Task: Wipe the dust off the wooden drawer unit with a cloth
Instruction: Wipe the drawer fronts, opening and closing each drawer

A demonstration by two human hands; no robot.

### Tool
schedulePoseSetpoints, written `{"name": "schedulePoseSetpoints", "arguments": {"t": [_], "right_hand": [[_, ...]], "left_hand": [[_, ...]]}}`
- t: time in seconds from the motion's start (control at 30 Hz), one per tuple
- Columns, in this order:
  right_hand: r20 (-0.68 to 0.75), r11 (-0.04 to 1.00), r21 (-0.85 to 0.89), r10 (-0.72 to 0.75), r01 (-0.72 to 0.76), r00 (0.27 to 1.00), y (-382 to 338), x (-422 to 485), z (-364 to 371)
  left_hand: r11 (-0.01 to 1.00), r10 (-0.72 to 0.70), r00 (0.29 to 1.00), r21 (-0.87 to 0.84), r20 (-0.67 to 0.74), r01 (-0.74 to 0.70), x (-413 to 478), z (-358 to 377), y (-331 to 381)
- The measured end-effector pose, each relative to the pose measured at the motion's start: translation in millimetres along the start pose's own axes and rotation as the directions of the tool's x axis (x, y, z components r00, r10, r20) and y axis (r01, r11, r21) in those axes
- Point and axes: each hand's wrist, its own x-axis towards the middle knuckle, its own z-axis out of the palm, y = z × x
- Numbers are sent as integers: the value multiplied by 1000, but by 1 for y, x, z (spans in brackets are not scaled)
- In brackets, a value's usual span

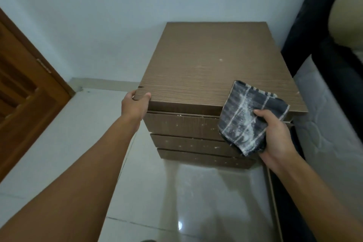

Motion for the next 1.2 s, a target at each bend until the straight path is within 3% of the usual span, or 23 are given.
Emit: {"name": "schedulePoseSetpoints", "arguments": {"t": [0.37,0.47,0.6,0.77,0.87,0.97,1.2], "right_hand": [[106,959,57,-281,276,954,34,-7,-34],[69,953,101,-294,287,953,40,-16,-52],[-120,935,107,-326,339,938,46,-27,-79],[-351,868,-92,-487,488,800,44,-36,-98],[-349,802,-266,-598,535,722,40,-37,-100],[-326,781,-328,-622,532,712,39,-32,-103],[-318,807,-316,-586,499,745,52,-30,-108]], "left_hand": [[945,119,993,-307,2,-112,22,10,-41],[939,123,992,-326,10,-113,17,11,-44],[949,113,993,-295,-13,-112,3,10,-39],[935,121,979,-313,-162,-167,-22,26,-62],[951,150,979,-249,-139,-181,-30,34,-93],[958,162,978,-216,-129,-187,-22,34,-99],[937,2,986,-345,-165,-60,-8,34,-86]]}}
